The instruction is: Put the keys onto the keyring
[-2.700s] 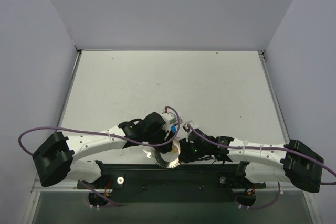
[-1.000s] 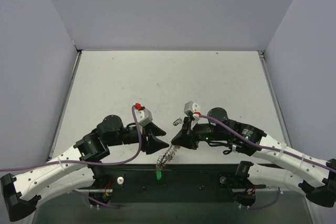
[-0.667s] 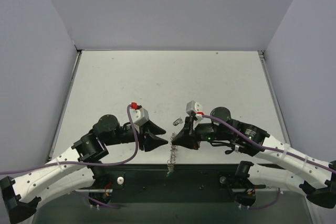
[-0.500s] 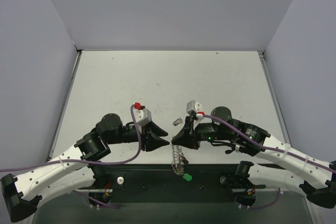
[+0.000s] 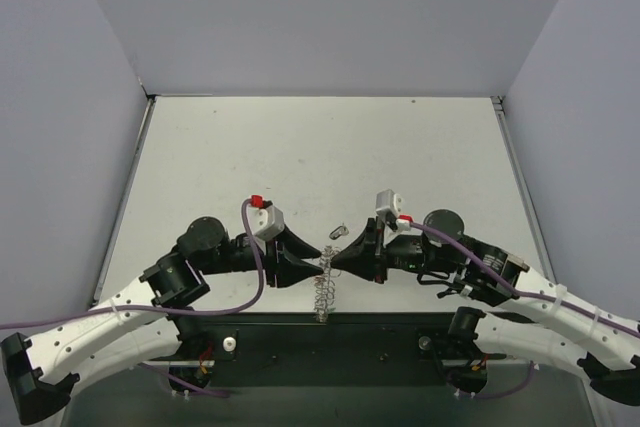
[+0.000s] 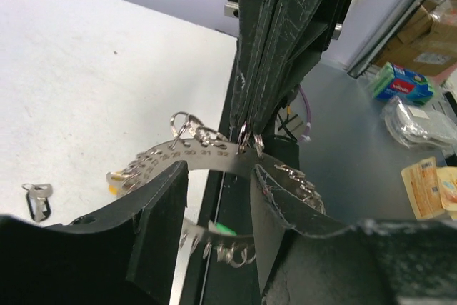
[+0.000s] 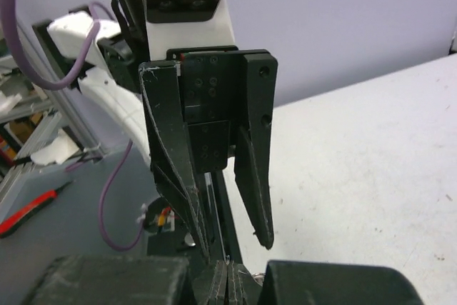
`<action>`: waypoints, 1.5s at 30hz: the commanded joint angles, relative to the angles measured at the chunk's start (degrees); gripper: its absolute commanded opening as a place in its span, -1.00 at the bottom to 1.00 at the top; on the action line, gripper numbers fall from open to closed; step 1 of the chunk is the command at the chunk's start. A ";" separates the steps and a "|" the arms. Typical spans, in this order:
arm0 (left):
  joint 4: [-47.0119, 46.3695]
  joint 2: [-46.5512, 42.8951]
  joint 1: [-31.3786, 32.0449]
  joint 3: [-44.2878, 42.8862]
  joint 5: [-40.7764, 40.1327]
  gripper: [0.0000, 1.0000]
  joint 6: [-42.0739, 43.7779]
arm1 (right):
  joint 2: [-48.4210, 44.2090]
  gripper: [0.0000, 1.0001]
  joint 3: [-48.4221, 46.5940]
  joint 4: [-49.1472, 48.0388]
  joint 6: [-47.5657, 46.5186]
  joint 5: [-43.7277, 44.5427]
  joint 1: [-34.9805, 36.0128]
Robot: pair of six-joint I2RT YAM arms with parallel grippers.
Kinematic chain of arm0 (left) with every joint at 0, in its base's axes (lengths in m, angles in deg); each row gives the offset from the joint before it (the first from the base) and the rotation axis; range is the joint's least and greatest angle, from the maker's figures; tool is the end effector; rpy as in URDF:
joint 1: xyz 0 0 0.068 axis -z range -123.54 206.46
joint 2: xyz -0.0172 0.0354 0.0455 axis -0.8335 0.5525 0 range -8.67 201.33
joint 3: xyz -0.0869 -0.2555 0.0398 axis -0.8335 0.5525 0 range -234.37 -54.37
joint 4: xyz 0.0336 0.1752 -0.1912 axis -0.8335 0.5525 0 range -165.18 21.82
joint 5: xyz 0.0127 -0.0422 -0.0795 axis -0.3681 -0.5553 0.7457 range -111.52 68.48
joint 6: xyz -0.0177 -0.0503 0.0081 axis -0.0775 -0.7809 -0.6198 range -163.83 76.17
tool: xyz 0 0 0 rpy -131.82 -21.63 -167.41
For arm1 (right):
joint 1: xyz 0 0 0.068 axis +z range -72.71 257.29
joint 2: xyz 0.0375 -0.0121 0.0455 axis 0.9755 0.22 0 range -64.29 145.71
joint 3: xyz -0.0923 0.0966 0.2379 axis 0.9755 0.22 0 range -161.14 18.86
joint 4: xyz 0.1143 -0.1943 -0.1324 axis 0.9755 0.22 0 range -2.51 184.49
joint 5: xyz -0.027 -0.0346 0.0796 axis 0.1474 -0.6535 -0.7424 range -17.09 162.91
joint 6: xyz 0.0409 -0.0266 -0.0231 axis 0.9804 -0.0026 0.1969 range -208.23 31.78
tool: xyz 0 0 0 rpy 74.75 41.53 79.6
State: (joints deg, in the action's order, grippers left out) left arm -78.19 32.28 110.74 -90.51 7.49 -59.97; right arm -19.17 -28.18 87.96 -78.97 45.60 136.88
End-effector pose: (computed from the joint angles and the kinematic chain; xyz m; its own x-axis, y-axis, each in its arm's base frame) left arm 0.0882 -0.1521 0.3225 -0.2936 -0.0081 -0.9559 0.9488 0.1195 -0.2925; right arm 0.0782 0.1653 0.3714 -0.1479 0.0303 -0.9885 -0.9875 0.0501 0.1493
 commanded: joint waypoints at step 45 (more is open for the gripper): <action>-33.56 6.69 -7.35 -2.79 11.32 -0.40 -14.44 | -6.36 -1.00 6.09 -38.00 6.56 3.32 -0.18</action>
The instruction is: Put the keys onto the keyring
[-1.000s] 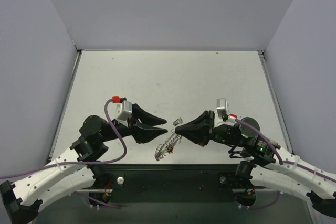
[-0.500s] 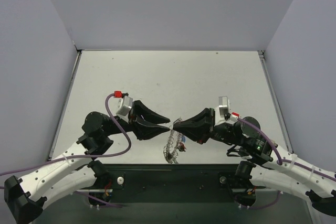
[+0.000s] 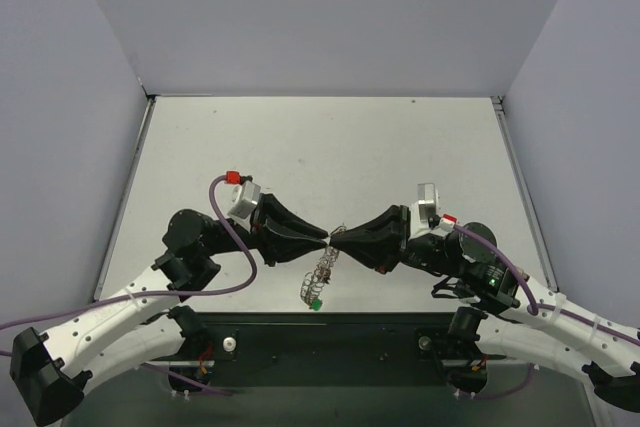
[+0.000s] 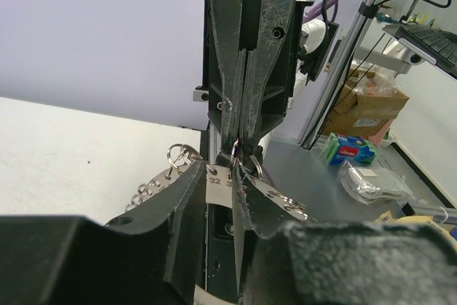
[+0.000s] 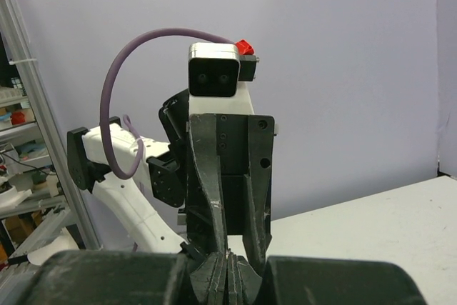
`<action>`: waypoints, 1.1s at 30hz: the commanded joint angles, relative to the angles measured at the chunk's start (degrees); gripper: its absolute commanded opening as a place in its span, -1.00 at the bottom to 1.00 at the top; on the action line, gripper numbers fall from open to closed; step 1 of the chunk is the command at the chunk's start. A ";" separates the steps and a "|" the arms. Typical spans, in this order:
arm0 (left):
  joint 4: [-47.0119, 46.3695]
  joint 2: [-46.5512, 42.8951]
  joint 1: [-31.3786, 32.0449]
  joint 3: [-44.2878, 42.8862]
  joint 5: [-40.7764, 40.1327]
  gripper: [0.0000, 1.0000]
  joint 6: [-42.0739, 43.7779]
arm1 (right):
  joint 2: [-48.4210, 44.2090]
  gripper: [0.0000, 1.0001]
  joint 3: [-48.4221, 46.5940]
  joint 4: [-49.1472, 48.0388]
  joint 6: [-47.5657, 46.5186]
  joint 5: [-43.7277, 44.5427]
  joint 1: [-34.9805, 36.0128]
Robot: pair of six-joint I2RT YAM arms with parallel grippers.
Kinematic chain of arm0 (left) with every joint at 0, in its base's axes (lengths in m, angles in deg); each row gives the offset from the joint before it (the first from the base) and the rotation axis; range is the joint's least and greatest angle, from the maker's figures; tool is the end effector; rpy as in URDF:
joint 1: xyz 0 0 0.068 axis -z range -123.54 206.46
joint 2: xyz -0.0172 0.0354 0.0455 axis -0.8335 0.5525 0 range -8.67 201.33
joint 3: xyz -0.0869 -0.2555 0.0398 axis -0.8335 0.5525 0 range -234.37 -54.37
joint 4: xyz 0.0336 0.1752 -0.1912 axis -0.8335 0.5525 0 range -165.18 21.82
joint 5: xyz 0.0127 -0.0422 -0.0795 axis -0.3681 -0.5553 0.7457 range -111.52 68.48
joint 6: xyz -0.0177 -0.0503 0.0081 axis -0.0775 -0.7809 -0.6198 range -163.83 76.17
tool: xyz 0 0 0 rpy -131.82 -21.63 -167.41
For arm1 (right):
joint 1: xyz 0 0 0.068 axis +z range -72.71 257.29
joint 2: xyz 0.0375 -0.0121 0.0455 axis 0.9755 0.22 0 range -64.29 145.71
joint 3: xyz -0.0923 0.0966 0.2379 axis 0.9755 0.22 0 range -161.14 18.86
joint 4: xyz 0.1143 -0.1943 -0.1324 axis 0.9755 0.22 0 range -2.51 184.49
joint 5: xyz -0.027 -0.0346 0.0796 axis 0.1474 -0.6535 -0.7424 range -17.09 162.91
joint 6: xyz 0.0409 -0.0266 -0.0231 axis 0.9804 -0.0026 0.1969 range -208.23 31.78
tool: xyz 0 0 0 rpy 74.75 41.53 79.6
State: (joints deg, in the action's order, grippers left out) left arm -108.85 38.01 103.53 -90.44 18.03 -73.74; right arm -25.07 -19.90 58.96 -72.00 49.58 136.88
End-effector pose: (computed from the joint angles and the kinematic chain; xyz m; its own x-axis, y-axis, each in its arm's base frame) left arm 0.1089 -0.1502 0.3592 -0.2492 -0.2966 -0.9219 0.9683 -0.0596 -0.2426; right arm 0.0664 0.1409 0.3886 -0.0420 0.4354 -0.8993 -0.9968 0.0436 0.0677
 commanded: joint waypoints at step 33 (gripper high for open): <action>8.00 -1.41 0.74 -6.90 -1.32 -1.00 3.63 | 3.32 -1.00 -5.18 4.36 -3.84 2.41 -0.27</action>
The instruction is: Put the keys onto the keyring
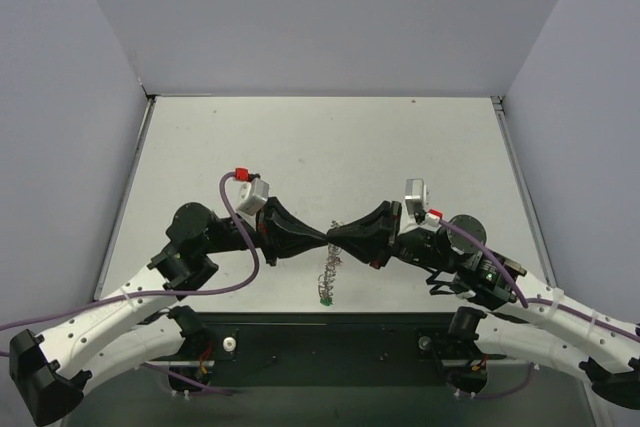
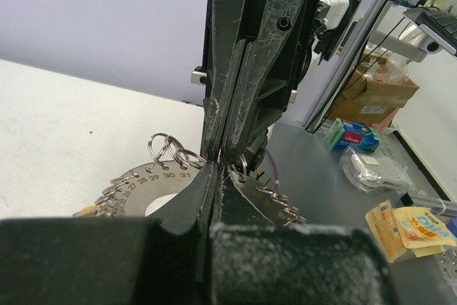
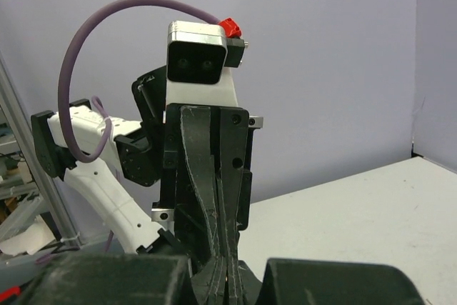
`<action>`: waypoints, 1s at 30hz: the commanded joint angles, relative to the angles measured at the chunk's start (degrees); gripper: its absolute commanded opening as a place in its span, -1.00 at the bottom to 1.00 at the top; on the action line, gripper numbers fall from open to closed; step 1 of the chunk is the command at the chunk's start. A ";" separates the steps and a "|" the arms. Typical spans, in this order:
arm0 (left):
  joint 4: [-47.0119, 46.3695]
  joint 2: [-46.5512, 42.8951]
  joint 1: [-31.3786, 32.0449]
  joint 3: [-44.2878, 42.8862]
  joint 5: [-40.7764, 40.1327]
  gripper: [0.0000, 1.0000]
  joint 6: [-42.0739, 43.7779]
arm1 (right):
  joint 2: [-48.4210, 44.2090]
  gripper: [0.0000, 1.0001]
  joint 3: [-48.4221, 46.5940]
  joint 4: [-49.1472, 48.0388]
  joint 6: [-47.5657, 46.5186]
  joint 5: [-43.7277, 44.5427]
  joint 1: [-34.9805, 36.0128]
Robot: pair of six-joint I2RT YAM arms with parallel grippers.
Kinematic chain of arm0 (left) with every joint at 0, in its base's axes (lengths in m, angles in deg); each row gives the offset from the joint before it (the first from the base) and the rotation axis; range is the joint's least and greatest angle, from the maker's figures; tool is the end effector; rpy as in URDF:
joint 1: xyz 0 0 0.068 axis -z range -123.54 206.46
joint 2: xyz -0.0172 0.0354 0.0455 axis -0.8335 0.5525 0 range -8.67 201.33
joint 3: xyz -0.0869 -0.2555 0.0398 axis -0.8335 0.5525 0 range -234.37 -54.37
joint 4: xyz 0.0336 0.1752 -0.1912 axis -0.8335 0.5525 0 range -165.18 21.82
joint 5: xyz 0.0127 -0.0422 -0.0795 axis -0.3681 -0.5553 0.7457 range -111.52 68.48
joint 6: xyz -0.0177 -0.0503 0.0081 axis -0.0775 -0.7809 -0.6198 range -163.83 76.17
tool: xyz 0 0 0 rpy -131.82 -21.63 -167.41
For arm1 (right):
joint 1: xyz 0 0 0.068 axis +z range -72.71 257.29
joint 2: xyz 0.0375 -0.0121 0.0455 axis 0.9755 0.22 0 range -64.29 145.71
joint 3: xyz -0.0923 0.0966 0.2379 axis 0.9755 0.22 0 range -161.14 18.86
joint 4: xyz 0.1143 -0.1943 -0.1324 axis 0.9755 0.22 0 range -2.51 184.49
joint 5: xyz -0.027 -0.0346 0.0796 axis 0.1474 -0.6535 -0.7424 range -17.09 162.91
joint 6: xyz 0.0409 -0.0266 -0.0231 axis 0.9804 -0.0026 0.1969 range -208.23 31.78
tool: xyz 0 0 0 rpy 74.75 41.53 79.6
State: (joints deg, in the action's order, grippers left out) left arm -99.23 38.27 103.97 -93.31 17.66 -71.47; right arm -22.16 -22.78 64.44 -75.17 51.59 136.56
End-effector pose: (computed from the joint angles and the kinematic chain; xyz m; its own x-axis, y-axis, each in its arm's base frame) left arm 0.1107 -0.1541 0.3598 -0.2900 -0.2159 -0.9324 0.9563 -0.0274 -0.2911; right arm 0.0751 0.1516 0.3896 -0.0287 0.3636 -0.9311 -0.9915 0.1082 0.0728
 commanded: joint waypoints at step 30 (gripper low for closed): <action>-8.02 0.26 0.13 -1.67 -0.77 -0.10 -0.57 | -5.30 -1.00 6.93 -26.08 4.78 4.01 0.15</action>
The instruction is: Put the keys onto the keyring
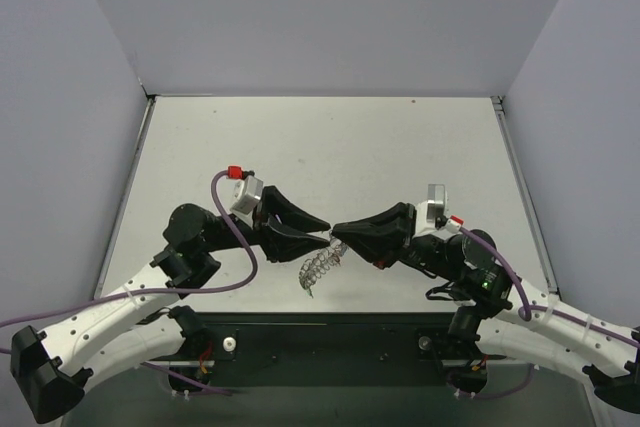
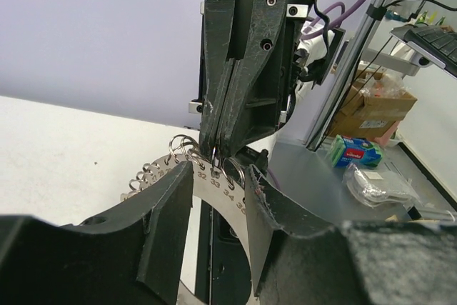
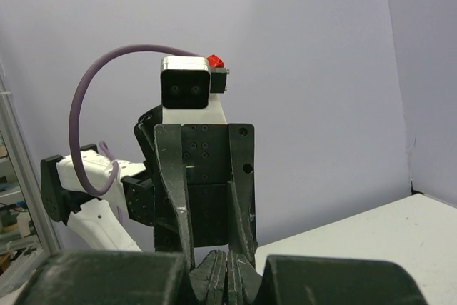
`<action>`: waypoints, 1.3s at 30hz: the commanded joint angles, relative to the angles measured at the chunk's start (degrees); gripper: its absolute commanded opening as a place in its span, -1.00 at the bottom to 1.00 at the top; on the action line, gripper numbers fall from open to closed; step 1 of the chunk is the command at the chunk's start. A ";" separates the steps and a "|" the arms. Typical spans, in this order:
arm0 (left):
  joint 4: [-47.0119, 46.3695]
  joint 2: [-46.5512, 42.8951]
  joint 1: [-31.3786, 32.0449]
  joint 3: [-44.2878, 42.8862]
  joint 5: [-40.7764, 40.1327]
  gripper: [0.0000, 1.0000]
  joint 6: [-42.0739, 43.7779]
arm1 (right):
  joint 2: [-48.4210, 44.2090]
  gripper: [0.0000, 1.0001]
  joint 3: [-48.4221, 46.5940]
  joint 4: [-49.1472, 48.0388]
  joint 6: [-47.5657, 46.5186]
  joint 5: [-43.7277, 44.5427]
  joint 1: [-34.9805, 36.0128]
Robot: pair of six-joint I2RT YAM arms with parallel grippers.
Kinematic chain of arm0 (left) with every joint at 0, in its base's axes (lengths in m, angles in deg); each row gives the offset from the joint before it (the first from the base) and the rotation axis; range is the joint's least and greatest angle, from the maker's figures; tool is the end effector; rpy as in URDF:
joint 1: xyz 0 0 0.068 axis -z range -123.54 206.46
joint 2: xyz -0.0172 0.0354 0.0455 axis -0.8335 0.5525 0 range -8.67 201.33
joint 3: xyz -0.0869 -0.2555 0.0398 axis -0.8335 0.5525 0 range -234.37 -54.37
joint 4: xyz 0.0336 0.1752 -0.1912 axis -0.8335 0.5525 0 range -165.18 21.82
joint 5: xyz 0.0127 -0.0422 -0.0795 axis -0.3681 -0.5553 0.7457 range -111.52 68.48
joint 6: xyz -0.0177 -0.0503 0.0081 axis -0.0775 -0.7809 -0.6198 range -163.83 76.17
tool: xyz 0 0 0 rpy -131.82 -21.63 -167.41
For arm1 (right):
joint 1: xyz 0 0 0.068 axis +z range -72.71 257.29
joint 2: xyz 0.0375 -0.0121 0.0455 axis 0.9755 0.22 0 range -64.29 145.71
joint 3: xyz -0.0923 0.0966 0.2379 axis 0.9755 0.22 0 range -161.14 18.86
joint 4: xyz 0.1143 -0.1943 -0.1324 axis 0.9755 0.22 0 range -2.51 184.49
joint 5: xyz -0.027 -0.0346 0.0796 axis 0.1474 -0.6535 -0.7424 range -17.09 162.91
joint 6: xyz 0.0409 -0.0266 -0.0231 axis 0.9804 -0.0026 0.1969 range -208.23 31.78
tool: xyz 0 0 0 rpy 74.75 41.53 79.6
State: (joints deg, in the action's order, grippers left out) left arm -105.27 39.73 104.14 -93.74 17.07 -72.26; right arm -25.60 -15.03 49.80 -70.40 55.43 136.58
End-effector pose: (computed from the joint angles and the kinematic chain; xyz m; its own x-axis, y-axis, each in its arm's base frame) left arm 0.1123 -0.1563 0.3684 -0.2489 -0.2793 -0.9274 0.9681 -0.0422 -0.2471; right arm 0.0694 0.1377 0.3764 -0.0265 0.5272 -0.8493 -0.9882 0.1144 0.1018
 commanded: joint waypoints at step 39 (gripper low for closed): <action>-9.02 2.75 -0.75 -2.46 2.46 -0.24 -3.04 | -0.11 -1.00 -1.53 -12.41 0.81 -1.95 0.04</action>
State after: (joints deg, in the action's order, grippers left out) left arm -111.10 42.14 103.44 -93.74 19.28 -74.77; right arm -25.66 -14.98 46.15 -70.03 54.67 136.58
